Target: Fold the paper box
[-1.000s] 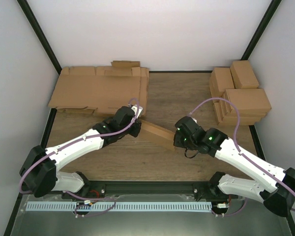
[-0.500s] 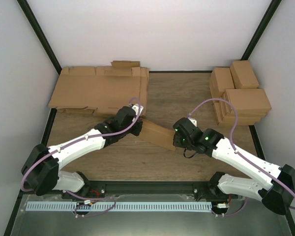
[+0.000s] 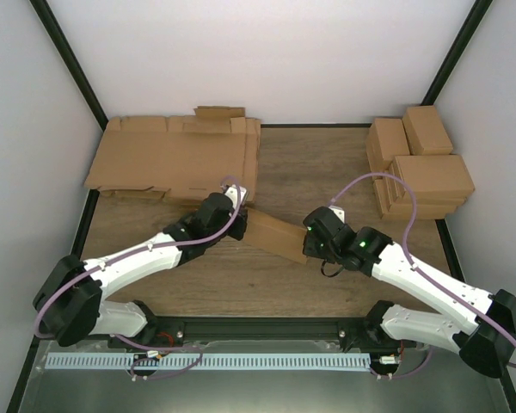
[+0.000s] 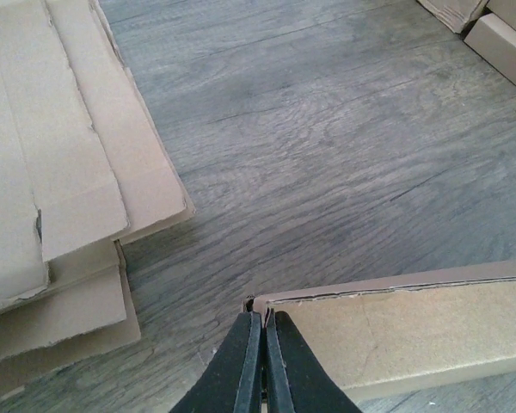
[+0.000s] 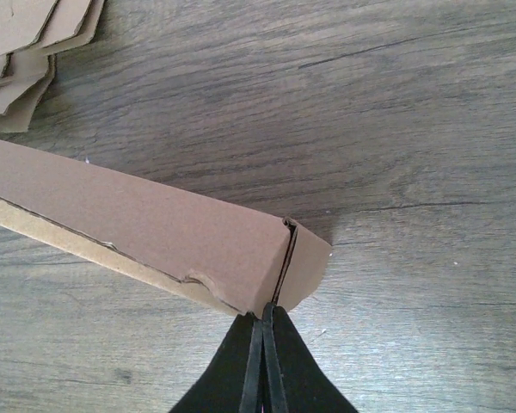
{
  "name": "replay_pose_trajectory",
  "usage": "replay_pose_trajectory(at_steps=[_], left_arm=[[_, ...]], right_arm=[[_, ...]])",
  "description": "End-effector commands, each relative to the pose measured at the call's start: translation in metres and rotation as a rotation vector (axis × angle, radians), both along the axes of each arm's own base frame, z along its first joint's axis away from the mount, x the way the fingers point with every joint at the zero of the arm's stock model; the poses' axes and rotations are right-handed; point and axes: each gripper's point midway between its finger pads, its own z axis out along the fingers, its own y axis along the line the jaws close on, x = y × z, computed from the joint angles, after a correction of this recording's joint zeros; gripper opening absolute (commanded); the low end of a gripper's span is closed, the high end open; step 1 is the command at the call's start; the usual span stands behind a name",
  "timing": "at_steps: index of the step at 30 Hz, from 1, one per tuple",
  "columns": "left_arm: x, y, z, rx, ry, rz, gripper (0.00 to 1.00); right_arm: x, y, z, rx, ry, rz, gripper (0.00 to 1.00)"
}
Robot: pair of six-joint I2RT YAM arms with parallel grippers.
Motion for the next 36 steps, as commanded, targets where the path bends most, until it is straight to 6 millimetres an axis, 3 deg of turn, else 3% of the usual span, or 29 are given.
replay_pose_trajectory(at_steps=[1, 6, 11, 19, 29, 36], left_arm=[[-0.029, -0.013, -0.019, -0.019, 0.107, -0.076, 0.04], [-0.029, -0.016, -0.016, -0.055, 0.143, -0.044, 0.04], [-0.036, -0.015, -0.031, -0.074, 0.172, -0.037, 0.04], [-0.048, 0.015, -0.062, 0.02, 0.156, -0.009, 0.04], [-0.044, 0.032, -0.05, 0.153, 0.091, -0.009, 0.04], [-0.048, 0.032, -0.061, 0.147, 0.11, -0.019, 0.04]], right_arm=[[-0.012, -0.009, -0.02, -0.07, 0.067, 0.013, 0.01], [-0.012, -0.008, -0.02, -0.07, 0.066, 0.019, 0.01], [-0.012, -0.009, -0.02, -0.078, 0.065, 0.02, 0.01], [-0.011, -0.013, -0.016, -0.096, 0.045, 0.033, 0.01], [-0.006, -0.011, -0.008, -0.118, 0.014, 0.066, 0.01], [-0.006, -0.008, -0.005, -0.122, 0.005, 0.107, 0.02]])
